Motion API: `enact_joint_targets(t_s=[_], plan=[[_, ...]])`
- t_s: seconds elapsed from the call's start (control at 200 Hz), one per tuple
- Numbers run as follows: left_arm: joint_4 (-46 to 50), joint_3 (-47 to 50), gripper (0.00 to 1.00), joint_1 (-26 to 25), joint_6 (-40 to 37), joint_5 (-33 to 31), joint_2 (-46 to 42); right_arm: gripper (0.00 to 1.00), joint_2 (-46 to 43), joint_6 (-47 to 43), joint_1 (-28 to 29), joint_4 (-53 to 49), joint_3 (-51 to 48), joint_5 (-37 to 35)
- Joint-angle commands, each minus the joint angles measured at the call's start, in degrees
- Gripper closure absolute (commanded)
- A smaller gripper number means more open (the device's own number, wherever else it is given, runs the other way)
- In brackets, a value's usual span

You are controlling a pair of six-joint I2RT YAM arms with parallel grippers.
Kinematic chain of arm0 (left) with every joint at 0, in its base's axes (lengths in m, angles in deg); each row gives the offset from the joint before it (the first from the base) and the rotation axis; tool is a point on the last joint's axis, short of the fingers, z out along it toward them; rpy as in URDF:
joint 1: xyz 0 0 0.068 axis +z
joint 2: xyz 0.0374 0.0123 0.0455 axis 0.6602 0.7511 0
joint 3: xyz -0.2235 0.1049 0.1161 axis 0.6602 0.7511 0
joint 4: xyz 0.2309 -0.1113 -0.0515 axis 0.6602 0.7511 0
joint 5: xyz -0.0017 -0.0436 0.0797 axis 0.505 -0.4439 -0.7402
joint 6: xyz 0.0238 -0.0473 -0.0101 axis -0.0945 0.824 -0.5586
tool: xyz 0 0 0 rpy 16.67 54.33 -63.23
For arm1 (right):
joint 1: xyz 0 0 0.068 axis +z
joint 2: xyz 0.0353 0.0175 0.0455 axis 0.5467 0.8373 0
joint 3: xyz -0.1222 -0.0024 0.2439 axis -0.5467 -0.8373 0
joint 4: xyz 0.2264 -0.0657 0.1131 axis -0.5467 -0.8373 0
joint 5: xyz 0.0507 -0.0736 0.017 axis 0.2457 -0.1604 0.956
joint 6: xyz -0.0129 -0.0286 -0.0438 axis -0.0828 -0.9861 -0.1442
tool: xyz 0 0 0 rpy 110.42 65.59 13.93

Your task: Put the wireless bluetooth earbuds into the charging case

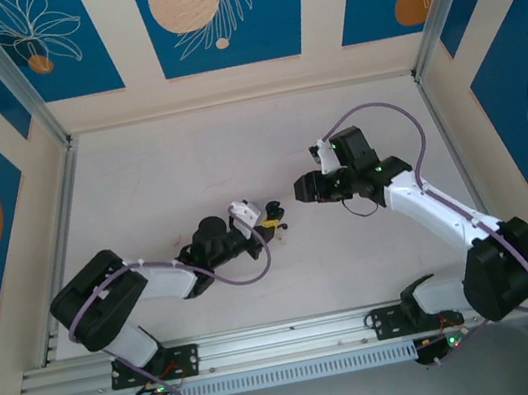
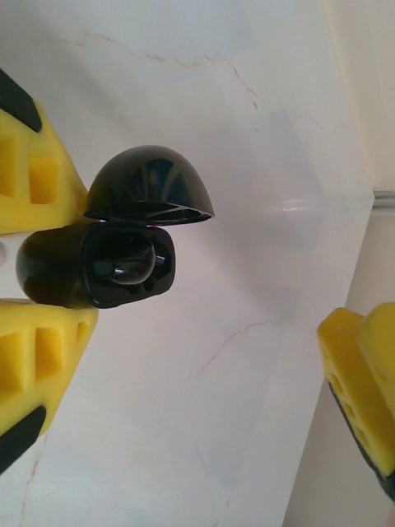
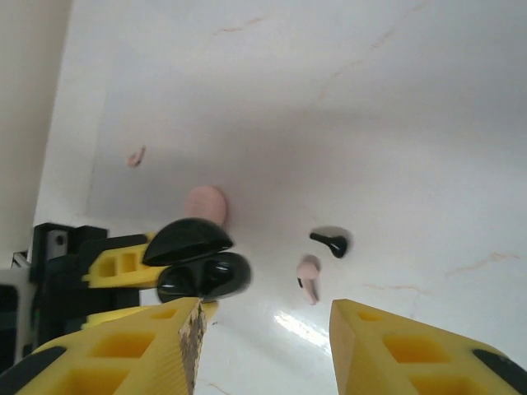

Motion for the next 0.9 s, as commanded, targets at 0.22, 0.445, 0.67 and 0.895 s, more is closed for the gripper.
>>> enact_joint_targets(t_s=[0.22,0.445,0.67,0.895], plan=[[11.4,2.7,0.82,1.4,0.7,-7.5,-10.8,0.58,14.5,13.6,3.1,-18.1,9.6,2.5],[18.0,3.9,0.82,3.1,1.0,-9.9,-16.8,0.58,22.9,18.7,7.0,-13.9,10.6,4.8],[20.1,4.8,0.81,4.6,0.9,-9.7,-19.7,0.58,30.3,19.0,8.3,-13.7,13.5,5.0],[20.9,5.4,0.81,5.2,0.7,-9.8,-21.0,0.58,34.4,19.1,8.4,-11.4,15.4,4.0]])
